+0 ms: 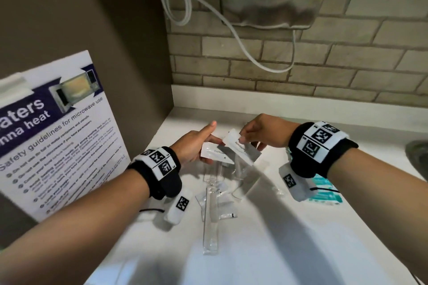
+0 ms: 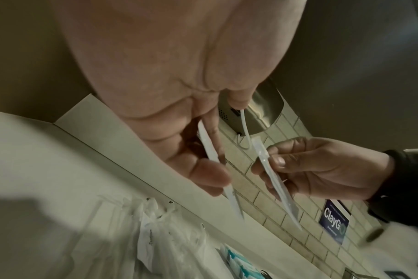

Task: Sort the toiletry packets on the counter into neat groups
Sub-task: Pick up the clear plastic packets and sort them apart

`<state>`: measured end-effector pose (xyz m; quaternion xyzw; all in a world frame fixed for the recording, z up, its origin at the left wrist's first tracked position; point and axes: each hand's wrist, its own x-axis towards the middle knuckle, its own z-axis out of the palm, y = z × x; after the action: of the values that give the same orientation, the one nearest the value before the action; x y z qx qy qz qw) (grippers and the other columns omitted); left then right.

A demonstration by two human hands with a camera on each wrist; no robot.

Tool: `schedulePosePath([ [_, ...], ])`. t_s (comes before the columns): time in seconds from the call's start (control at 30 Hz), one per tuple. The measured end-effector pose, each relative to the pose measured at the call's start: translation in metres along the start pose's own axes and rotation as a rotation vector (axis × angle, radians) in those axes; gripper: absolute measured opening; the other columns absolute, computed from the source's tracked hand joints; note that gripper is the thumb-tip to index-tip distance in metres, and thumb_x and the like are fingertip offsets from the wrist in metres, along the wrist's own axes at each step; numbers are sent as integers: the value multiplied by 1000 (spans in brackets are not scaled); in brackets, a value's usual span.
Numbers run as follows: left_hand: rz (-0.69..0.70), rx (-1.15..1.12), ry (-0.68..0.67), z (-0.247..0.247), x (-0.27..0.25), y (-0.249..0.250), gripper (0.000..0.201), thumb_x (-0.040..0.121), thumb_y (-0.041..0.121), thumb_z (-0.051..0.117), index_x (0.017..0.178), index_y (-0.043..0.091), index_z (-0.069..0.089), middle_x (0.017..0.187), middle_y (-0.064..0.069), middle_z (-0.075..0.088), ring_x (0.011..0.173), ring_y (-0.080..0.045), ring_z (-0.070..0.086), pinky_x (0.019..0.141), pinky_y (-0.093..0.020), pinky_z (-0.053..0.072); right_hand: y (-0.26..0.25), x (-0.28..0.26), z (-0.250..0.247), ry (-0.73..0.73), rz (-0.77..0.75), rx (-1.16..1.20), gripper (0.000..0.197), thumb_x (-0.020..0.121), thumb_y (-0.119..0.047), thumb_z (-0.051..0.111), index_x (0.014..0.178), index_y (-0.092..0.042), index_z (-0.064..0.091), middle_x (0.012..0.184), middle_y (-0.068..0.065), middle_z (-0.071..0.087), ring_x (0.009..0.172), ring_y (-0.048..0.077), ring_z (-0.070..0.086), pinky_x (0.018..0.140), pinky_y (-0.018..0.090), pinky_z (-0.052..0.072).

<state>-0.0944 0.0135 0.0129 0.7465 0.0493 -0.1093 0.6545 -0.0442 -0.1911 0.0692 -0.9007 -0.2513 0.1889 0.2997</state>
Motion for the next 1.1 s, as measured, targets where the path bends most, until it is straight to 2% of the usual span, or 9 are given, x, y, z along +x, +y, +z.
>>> schedulePosePath([
  [0.1,8,15,-13,4,2,0,62,91,58,48,96,1,73,91,-16,73,68,-21,66,61,-31,54,-5,9,2,-57,-41,-34,11,93,-10,60,93,-6,71,67,-4,62,49,-3,58,58,11,52],
  [0.17,5,23,-4,3,3,0,64,92,57,47,100,-1,72,94,-18,73,69,-21,67,61,-30,54,-8,16,4,-54,-63,-7,5,90,-5,62,90,-9,66,71,-1,64,57,8,63,62,18,56],
  [0.33,-15,-1,44,-3,4,-3,63,93,56,44,100,0,72,95,-16,74,67,-21,69,57,-29,55,-16,27,7,42,-88,234,45,83,8,63,119,-16,49,86,13,60,70,32,67,58,31,61],
  [0.43,-28,-26,55,-6,5,-6,64,92,58,46,101,0,72,94,-13,75,73,-26,70,62,-30,56,-19,33,8,100,-108,348,31,82,9,63,101,-14,53,85,15,64,75,38,69,67,40,62],
  [0.57,15,-93,123,-2,4,-4,47,94,45,53,108,3,69,92,-4,72,74,-14,68,53,-23,53,-18,38,17,168,-23,491,20,82,4,66,82,-10,52,78,13,69,64,29,71,62,33,61],
  [0.67,81,-121,194,-3,6,-7,33,92,30,62,107,2,70,99,-6,65,87,-11,60,62,-25,56,-15,38,25,173,16,403,15,82,-5,70,79,-9,56,71,11,68,58,23,68,57,29,59],
  [0.83,132,-91,241,-9,0,-7,15,92,13,62,105,8,66,93,-3,62,77,-6,62,63,-22,57,-11,36,35,-8,24,343,24,79,-12,78,90,-8,57,71,10,69,44,11,63,49,22,56],
  [0.97,146,19,196,-15,-7,-13,17,93,3,58,107,12,65,98,-2,60,76,-7,63,67,-22,59,-12,33,47,102,51,76,47,73,-36,82,93,-8,49,69,10,69,40,14,62,41,24,47],
  [1.1,145,18,293,-27,-16,-17,18,96,6,54,98,17,67,103,-2,58,73,-11,62,61,-21,58,-2,26,62,-81,-32,-294,53,79,-56,68,98,-7,58,90,10,71,73,20,64,71,37,52],
])
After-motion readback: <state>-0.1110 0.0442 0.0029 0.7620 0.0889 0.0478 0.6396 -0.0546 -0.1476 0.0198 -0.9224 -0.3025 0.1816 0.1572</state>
